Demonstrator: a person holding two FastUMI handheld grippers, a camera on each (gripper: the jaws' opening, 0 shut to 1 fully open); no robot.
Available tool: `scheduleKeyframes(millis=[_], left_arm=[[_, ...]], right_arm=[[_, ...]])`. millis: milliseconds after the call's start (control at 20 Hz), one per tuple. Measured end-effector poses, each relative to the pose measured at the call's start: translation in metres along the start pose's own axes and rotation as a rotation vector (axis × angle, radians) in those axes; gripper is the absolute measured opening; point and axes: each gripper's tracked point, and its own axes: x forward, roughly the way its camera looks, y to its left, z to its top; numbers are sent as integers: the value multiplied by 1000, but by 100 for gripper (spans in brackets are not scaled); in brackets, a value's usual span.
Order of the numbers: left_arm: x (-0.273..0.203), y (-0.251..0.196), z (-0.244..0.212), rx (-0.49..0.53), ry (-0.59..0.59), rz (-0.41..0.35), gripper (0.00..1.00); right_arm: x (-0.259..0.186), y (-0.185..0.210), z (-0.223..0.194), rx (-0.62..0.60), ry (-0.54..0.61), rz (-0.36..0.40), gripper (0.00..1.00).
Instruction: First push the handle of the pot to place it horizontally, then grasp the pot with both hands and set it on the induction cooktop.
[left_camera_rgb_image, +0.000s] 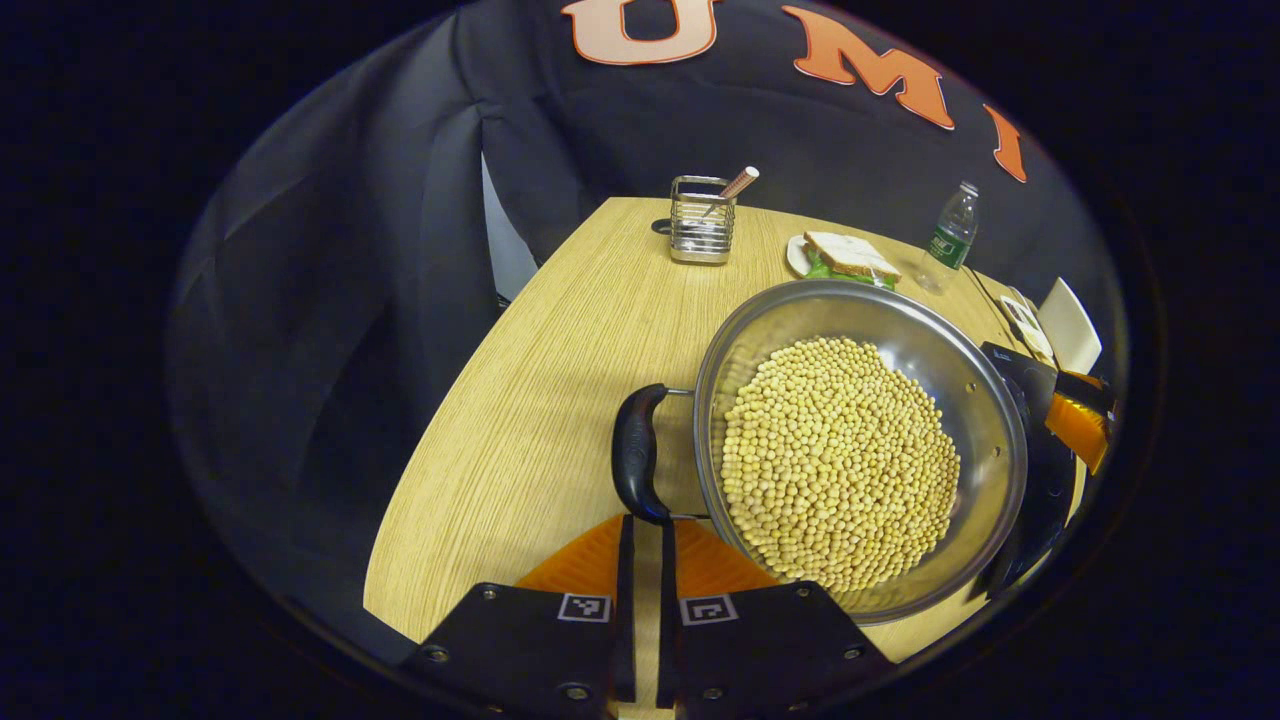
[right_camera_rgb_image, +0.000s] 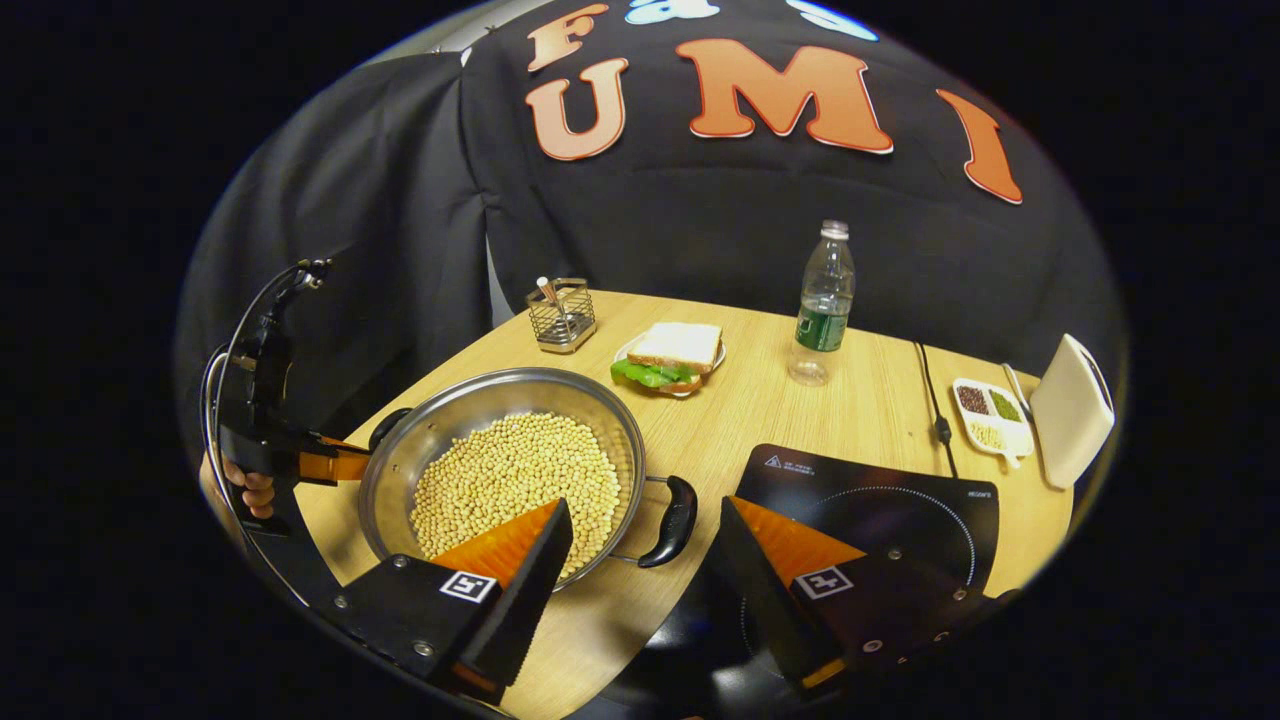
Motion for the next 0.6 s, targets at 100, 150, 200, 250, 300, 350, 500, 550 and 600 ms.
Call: scheduleKeyframes(millis=[100,150,200,250,300,350,500,550,600], left_arm=[[-11,-3,0,19,-18,-11,11],[-18,-4,2,29,-26,-16,11],[-27,-2,10,42,-57,-14,10],[-37,-2,19,55,-93,-12,10],[-48,-4,28,69,-134,-22,13],[-57,-7,38,83,-168,-29,8],[-76,-13,63,105,-245,-31,33],[-76,-17,69,102,-251,-43,47],[-72,-21,70,100,-248,-51,61]], right_arm=[[6,2,-4,24,27,4,93],[9,5,-6,39,38,8,93],[13,6,-6,50,48,10,93],[15,6,-8,61,55,6,93],[18,6,-8,67,63,2,93],[21,8,-9,77,69,2,93],[28,3,-10,84,88,-24,92],[28,5,-12,97,94,-29,89],[31,5,-12,106,98,-33,89]])
